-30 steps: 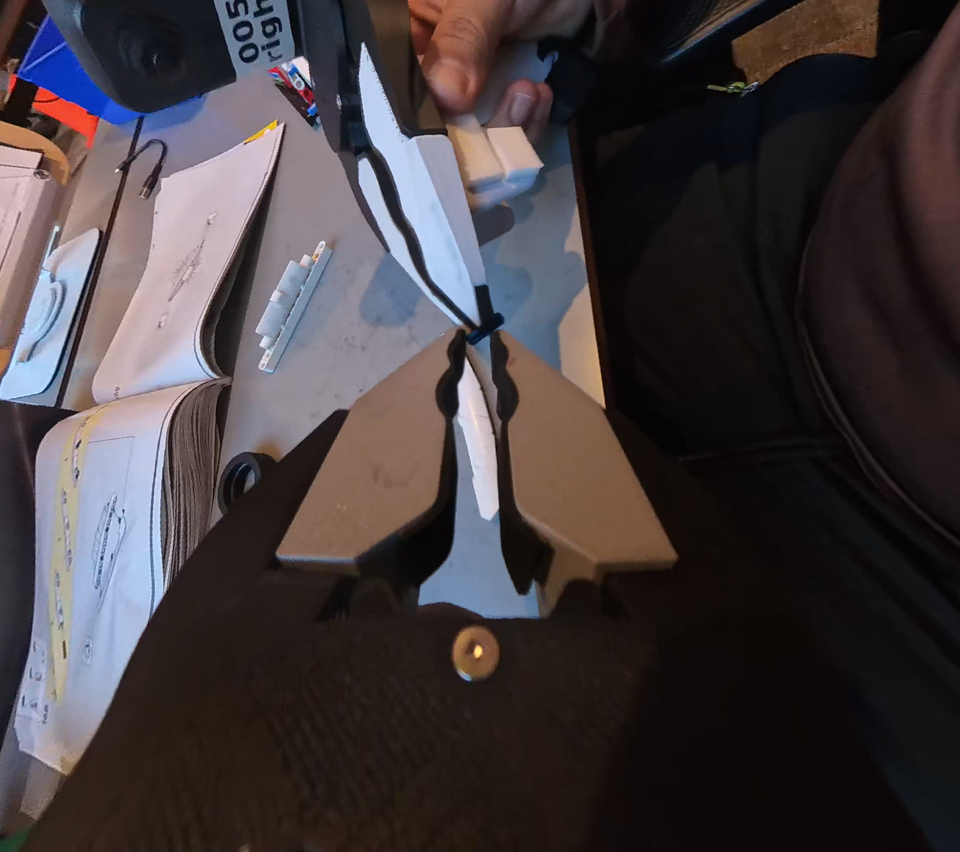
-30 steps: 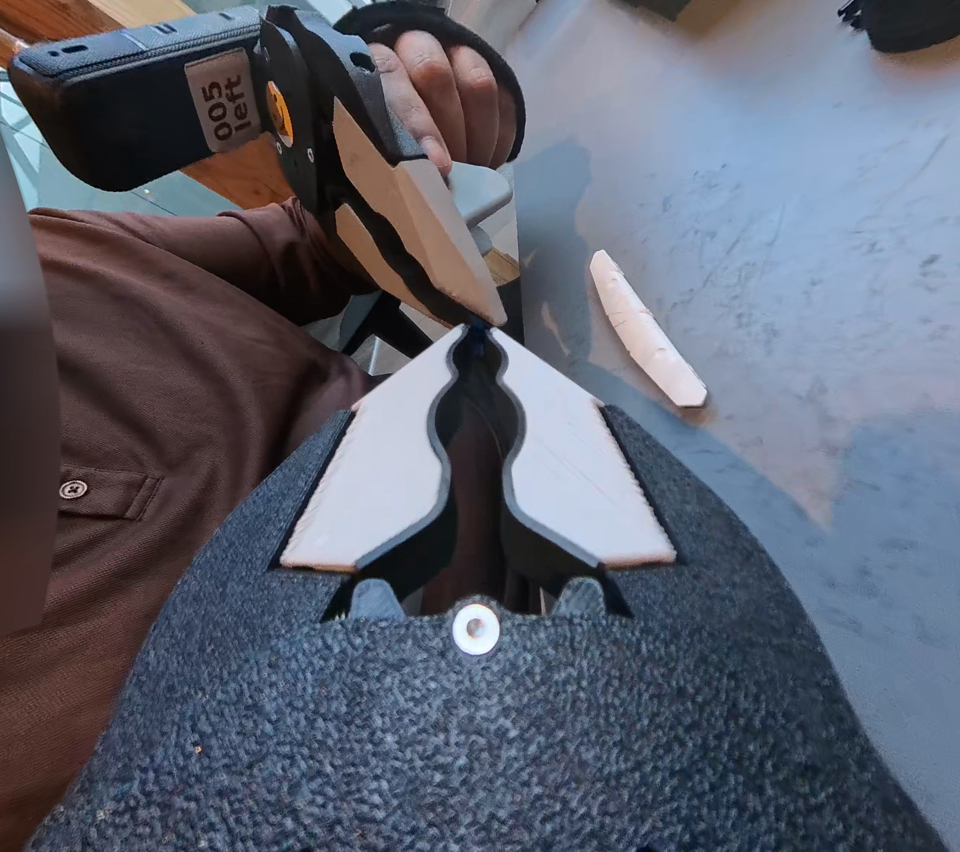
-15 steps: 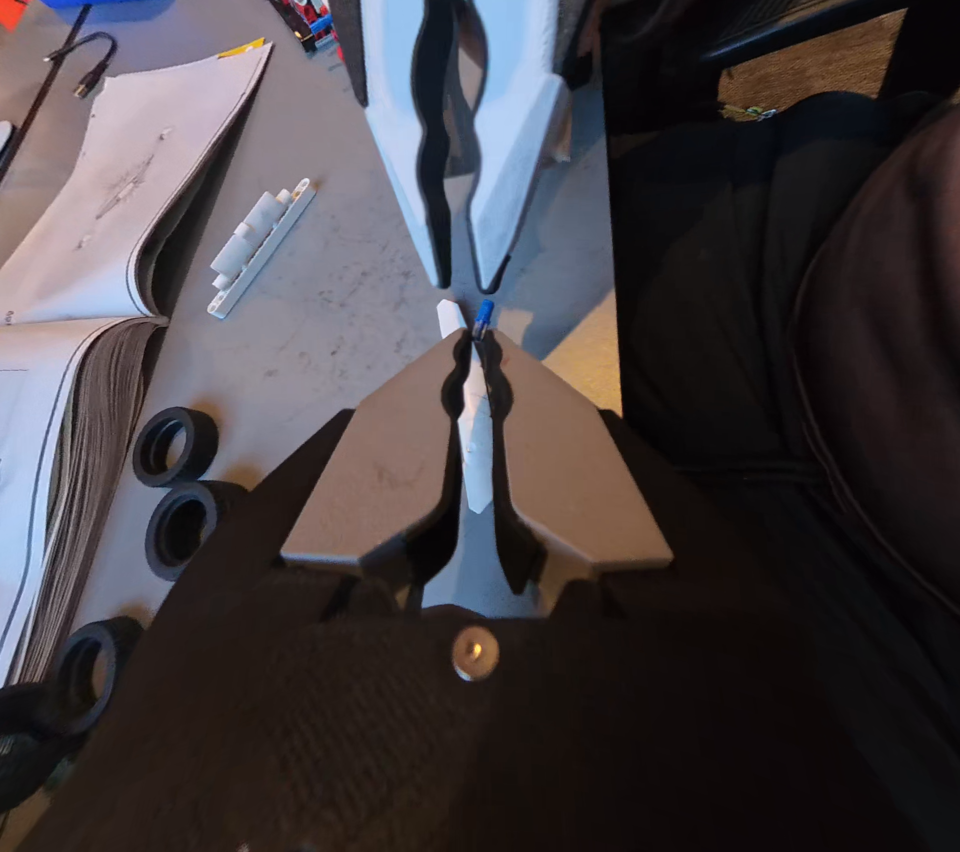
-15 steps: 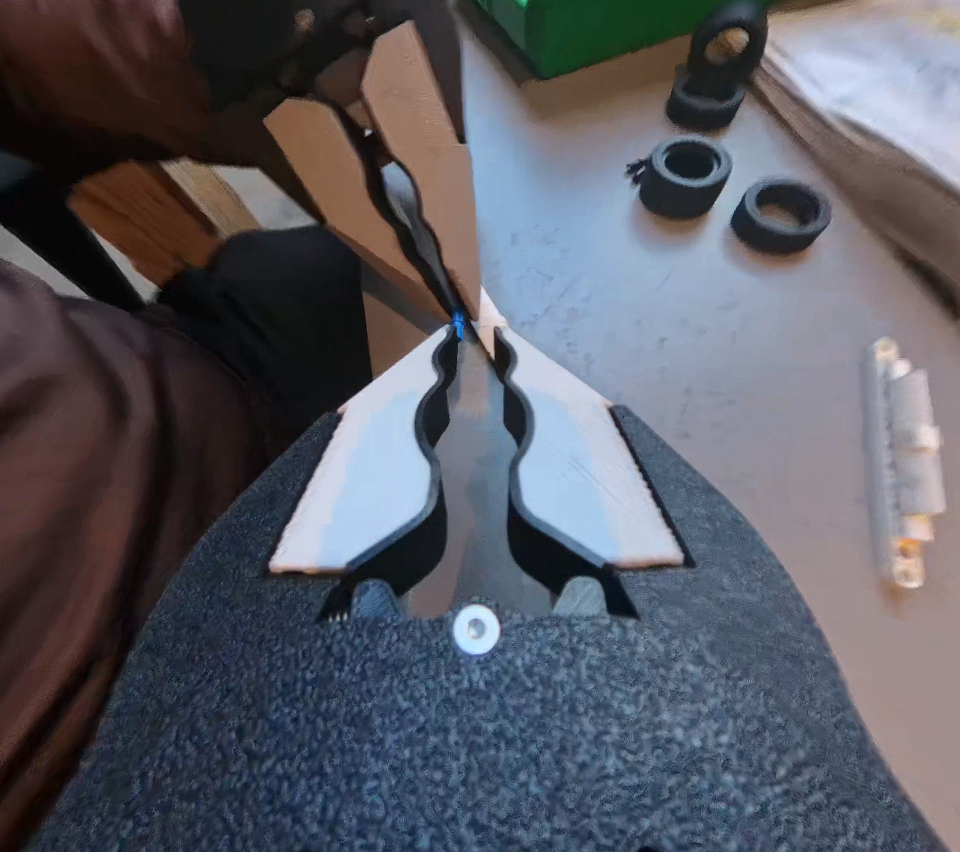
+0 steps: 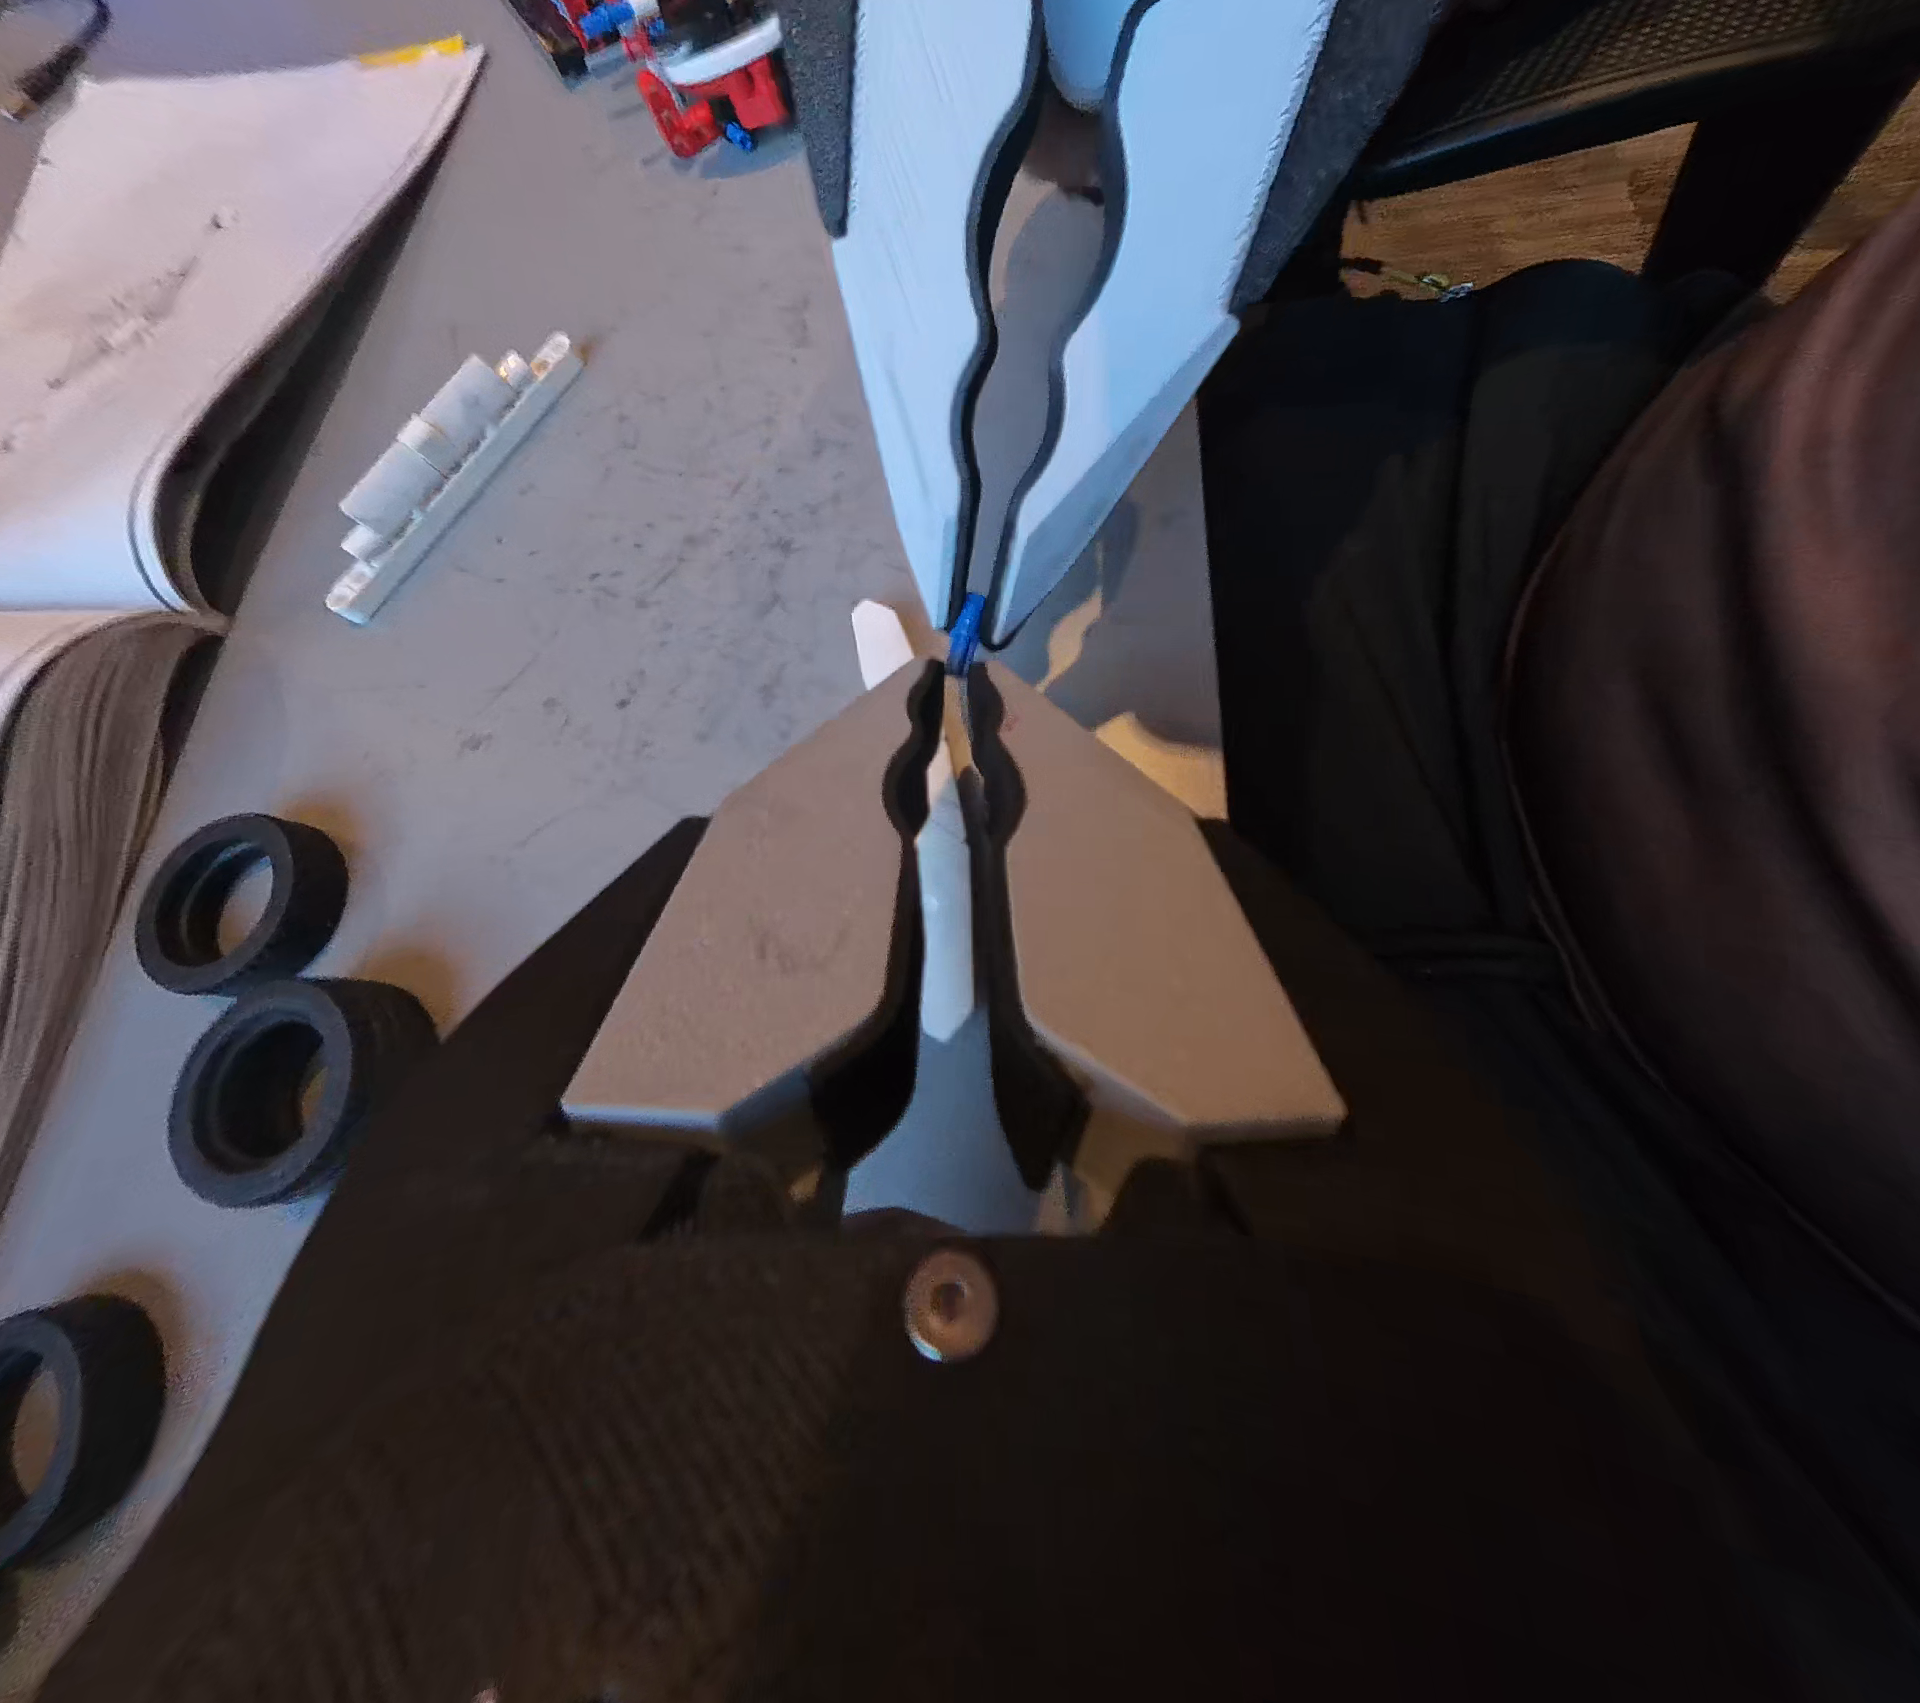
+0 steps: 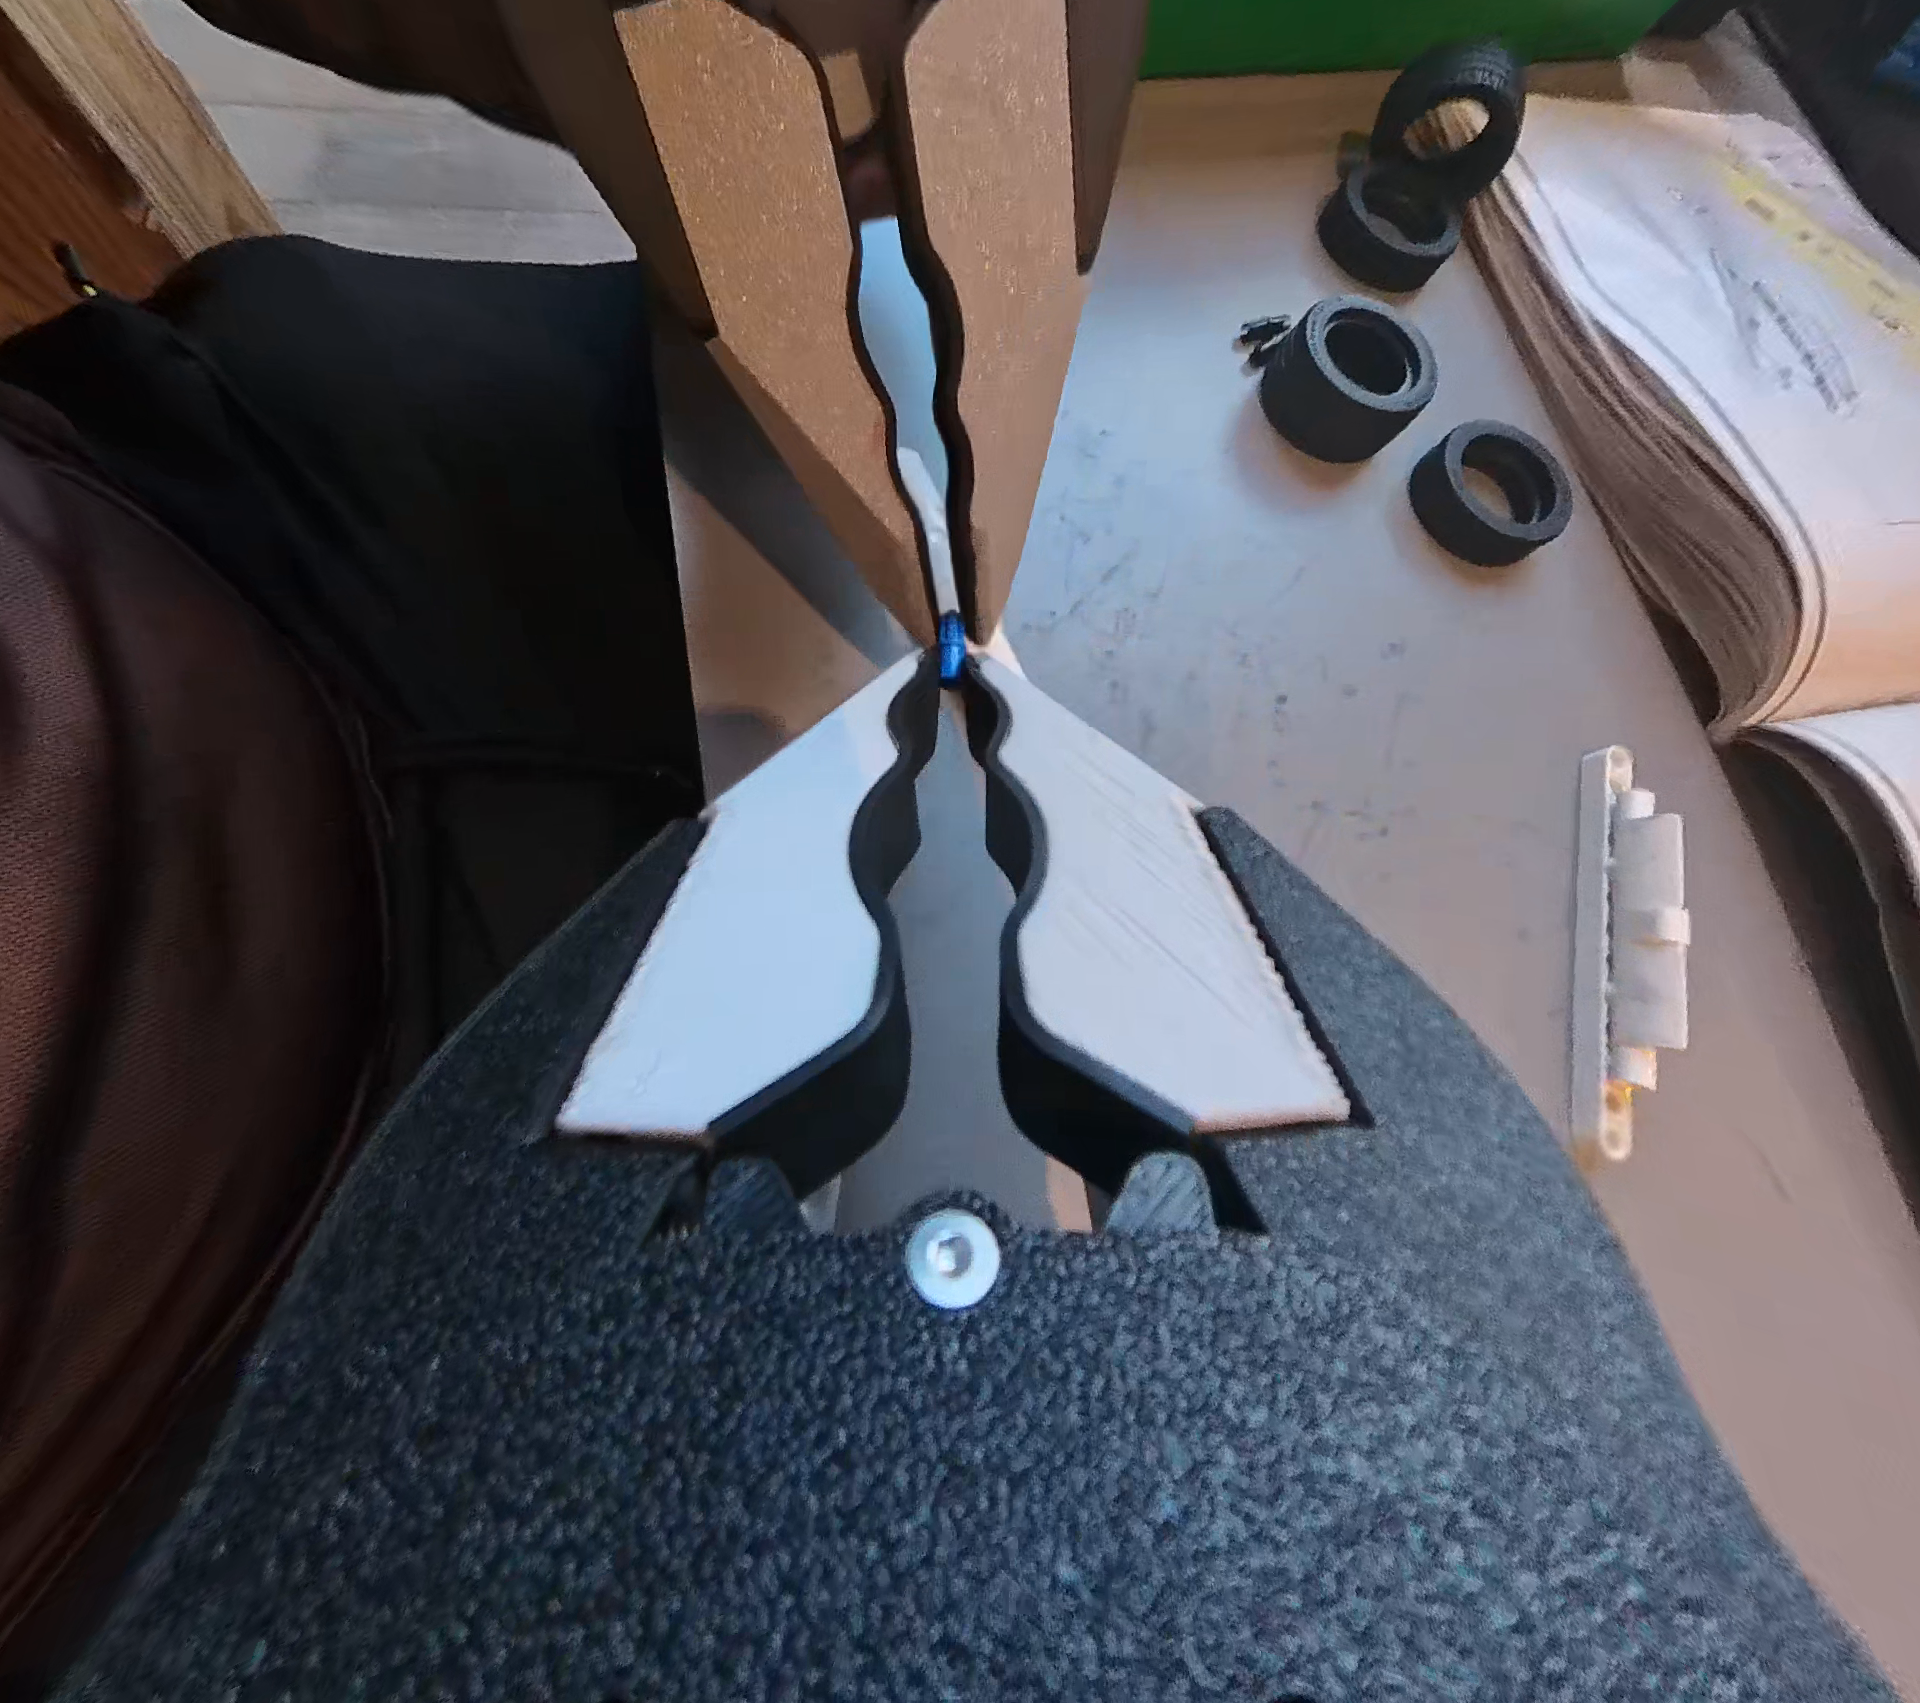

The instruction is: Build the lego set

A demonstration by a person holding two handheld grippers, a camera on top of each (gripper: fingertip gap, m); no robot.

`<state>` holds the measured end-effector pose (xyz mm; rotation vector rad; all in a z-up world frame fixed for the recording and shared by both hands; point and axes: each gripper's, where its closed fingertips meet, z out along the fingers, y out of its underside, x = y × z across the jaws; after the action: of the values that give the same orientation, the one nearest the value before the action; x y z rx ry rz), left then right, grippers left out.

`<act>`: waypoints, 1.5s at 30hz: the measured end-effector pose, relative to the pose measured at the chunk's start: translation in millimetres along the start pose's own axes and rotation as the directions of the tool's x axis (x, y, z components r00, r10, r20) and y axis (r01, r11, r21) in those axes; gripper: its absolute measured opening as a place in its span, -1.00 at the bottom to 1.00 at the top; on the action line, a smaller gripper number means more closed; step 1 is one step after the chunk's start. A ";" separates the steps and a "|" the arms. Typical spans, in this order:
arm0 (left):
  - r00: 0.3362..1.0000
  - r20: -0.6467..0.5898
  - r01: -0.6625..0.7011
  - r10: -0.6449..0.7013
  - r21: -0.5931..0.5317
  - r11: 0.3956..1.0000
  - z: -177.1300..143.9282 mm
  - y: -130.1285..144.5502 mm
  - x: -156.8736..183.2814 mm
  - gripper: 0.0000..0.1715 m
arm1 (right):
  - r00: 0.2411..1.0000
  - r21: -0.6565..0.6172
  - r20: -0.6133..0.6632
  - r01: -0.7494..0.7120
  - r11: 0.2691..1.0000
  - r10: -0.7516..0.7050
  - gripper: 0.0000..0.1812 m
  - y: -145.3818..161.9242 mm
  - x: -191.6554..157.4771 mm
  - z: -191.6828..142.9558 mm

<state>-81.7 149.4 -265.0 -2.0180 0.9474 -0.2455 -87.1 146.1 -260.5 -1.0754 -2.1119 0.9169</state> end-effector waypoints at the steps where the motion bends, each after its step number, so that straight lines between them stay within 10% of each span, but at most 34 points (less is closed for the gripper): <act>1: 1.000 0.006 0.017 -0.017 -0.034 0.999 -0.9 5.6 -3.1 -0.99 | 1.000 -0.024 -0.005 -0.017 1.000 0.016 -0.95 4.0 1.0 0.6; 9: 0.942 -0.023 0.316 -0.335 -0.270 0.909 -8.9 48.0 -6.5 -0.51 | 0.966 -0.094 0.030 -0.253 0.963 0.257 -0.95 28.0 -2.1 4.4; 15: 0.949 0.027 0.308 -0.315 -0.296 0.904 -6.9 47.2 -3.3 -0.86 | 0.975 -0.064 -0.007 -0.220 0.973 0.220 -0.95 29.8 6.9 1.6; 19: 0.979 0.202 0.083 -0.005 -0.381 0.921 -11.6 52.9 -21.4 -0.87 | 0.967 0.046 0.003 -0.256 0.966 0.256 -0.95 14.7 11.8 -8.6; 24: 0.772 0.361 -0.234 0.523 -0.604 0.762 -20.2 54.1 -25.1 -0.86 | 0.970 0.016 -0.049 -0.239 0.971 0.239 -0.95 23.7 19.6 -9.3; 29: 0.826 0.436 -0.152 0.357 -0.437 0.886 -20.2 36.6 14.4 -0.78 | 0.982 -0.053 -0.089 -0.172 0.984 0.167 -0.95 26.9 10.0 1.9; 36: 0.768 0.543 -0.084 0.339 -0.439 0.895 -42.2 52.5 13.8 -1.00 | 0.970 -0.084 -0.245 -0.027 0.996 0.005 -0.95 23.4 19.3 5.3; 41: 0.847 0.506 0.146 -0.160 0.068 0.987 -41.7 16.1 27.1 -0.52 | 0.949 -0.035 -0.313 -0.045 0.998 0.032 -0.95 24.2 32.4 -8.3; 45: 0.821 0.528 0.140 -0.217 0.182 0.973 -39.4 8.3 18.9 -0.27 | 0.924 0.014 -0.375 -0.075 0.997 0.075 -0.95 26.3 52.9 -20.1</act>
<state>-92.3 108.6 -251.0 -1.8936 0.3670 0.1643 -86.9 208.4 -259.4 -1.2309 -1.7648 0.6789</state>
